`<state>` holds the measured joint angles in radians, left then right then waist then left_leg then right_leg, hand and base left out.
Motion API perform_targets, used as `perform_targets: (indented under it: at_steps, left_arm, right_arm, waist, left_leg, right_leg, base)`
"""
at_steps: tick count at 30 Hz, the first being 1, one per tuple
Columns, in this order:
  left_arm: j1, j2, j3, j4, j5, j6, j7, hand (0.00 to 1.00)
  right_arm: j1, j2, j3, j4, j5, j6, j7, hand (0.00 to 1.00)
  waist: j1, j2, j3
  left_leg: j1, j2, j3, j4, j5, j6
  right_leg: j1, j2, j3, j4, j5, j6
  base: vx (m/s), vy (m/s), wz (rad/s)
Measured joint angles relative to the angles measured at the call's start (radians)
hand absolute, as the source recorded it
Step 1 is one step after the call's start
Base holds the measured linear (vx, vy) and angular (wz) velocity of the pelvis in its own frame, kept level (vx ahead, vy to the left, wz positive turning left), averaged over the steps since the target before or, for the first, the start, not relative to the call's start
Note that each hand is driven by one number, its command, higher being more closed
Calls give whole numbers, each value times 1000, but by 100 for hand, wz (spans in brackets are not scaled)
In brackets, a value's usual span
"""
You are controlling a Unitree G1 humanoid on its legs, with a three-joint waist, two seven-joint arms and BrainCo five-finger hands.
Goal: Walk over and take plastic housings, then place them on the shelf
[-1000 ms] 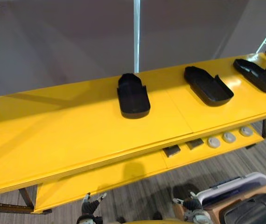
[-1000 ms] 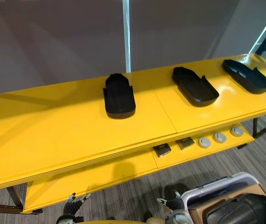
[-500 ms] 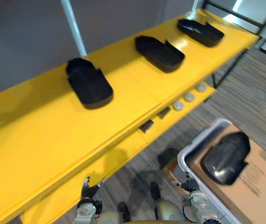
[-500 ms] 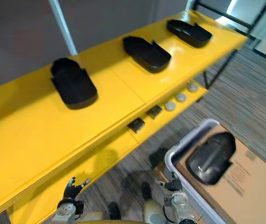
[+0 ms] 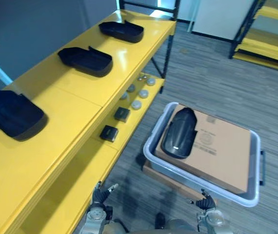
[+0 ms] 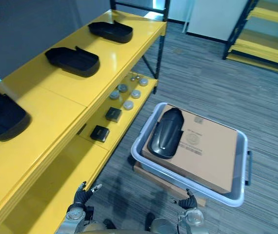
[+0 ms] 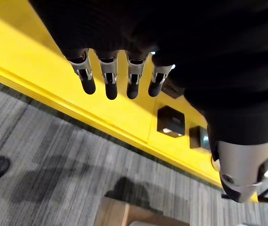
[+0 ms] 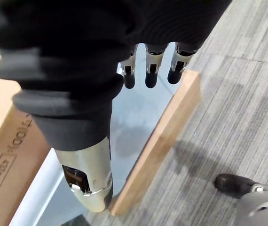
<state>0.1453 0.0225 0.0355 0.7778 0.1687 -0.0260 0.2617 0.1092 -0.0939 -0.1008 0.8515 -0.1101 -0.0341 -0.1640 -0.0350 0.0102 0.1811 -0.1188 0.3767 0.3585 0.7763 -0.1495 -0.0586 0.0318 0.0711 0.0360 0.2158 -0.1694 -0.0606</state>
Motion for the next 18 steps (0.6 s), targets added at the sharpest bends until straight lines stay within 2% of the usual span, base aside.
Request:
perform_targets:
  at_steps: [1, 3, 4, 5, 6, 7, 10, 15, 18]
  left_arm:
    - [-1, -4, -2, 0, 0, 0, 0, 0]
    - [3, -5, -2, 0, 0, -1, 1, 0]
    - [3, -6, -7, 0, 0, -1, 1, 0]
    - [1, -10, -12, 0, -1, -1, 1, 0]
    - [-6, -3, -15, 5, 0, 0, 0, 0]
    - [-10, 7, -27, 9, -1, 1, 0, 0]
    - [-20, 22, -35, 9, -2, 0, 0, 0]
    - [-10, 29, -33, 9, -10, 1, 2, 0]
    - [-3, 43, -32, 9, -12, 2, 3, 0]
  right_arm:
    - [-2, -4, -10, 0, 6, 2, -10, 0]
    - [-2, -4, -15, -2, 17, 1, -10, 0]
    - [7, -3, -17, -3, 21, 1, -12, 0]
    - [18, -10, -28, -11, 25, 1, -11, 0]
    - [14, -12, -36, -7, 25, 3, -12, 0]
    - [29, 3, -49, -12, 26, 1, -12, 0]
    - [63, 29, -60, -11, 39, 0, -11, 0]
    - [74, 33, -130, -11, 83, -2, -12, 0]
    - [73, 39, -171, -11, 116, -6, -19, 0]
  waist:
    - [-1, 3, 1]
    - [1, 5, 0]
    - [1, 20, -8]
    - [-3, 48, -14]
    - [1, 52, -16]
    - [-5, 25, -24]
    - [-4, -12, -48]
    - [-4, 4, -60]
    - [-1, 1, -67]
  left_leg:
    - [-15, -110, -127, -54, -73, -30]
    - [-12, -211, -227, -171, -102, -38]
    - [-4, -250, -292, -293, -95, -34]
    - [-3, -246, -309, -383, -76, -22]
    - [4, -247, -301, -383, -67, -2]
    - [24, -265, -276, -412, -69, 4]
    - [55, -316, -266, -478, -58, 27]
    - [132, -351, -253, -559, -46, 39]
    - [167, -352, -253, -592, -41, 30]
  right_leg:
    - [-11, -17, 72, 16, -1, 2]
    - [-25, -30, 132, 21, 1, 11]
    - [-42, -22, 160, 27, -4, 26]
    - [-53, 0, 170, 37, -17, 39]
    - [-54, -3, 176, 53, -29, 50]
    - [-53, -28, 176, 60, -38, 75]
    - [-43, -82, 150, 36, -40, 95]
    - [29, -124, 119, -30, -22, 122]
    - [55, -126, 100, -41, -18, 118]
  base:
    - [115, 150, -132]
    - [89, 178, -127]
    - [84, 249, -112]
    - [73, 231, -84]
    - [135, 225, -51]
    - [130, 161, -23]
    - [185, 153, 1]
    - [188, 89, 3]
    - [153, 18, 5]
